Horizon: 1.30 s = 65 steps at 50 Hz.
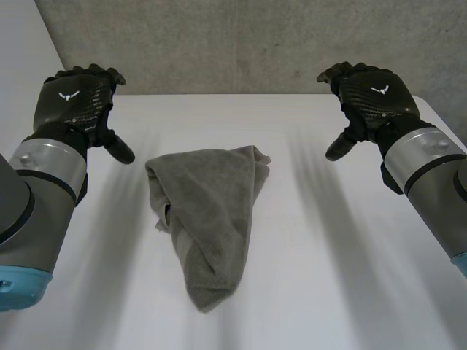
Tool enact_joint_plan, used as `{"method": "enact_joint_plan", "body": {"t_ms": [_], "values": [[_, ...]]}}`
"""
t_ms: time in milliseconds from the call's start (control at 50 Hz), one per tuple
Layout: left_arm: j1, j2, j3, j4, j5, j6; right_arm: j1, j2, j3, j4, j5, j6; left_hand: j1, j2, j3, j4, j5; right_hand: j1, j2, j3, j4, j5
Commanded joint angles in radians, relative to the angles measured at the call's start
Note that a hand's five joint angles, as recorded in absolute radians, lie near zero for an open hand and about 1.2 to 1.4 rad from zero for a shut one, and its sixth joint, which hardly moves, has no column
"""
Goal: Fold the towel.
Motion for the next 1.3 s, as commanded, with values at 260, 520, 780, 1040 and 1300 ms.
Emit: {"method": "enact_joint_plan", "body": {"t_ms": [260, 520, 780, 1040, 1300], "values": [[-0.06, -0.262, 0.12, 0.01, 0.035, 0.019, -0.011, 0.072, -0.007, 0.04, -0.134, -0.005, -0.026, -0.025, -0.051, -0.059, -0.009, -0.07, -0.075, -0.043, -0.076, -0.061], [0.013, -0.548, 0.318, 0.012, 0.294, 0.239, -0.032, 0.075, 0.002, 0.04, -0.134, -0.045, -0.021, -0.019, -0.051, -0.059, -0.003, -0.07, -0.075, -0.043, -0.076, -0.061], [0.078, -0.703, 0.401, 0.081, 0.351, 0.409, -0.034, 0.124, 0.004, 0.037, -0.137, -0.048, -0.012, -0.01, -0.051, -0.059, 0.006, -0.07, -0.075, -0.043, -0.076, -0.061], [0.084, -0.702, 0.371, 0.147, 0.366, 0.473, -0.034, 0.161, 0.007, 0.034, -0.137, -0.103, 1.148, 1.149, -0.051, -0.059, 1.165, -0.07, -0.075, -0.043, -0.076, -0.061], [0.007, -0.412, 0.224, 0.136, 0.342, 0.34, -0.033, 0.156, 0.004, 0.043, -0.131, -0.106, 1.148, 1.149, -0.051, -0.059, 1.165, -0.07, -0.075, -0.043, -0.076, -0.061]]}}
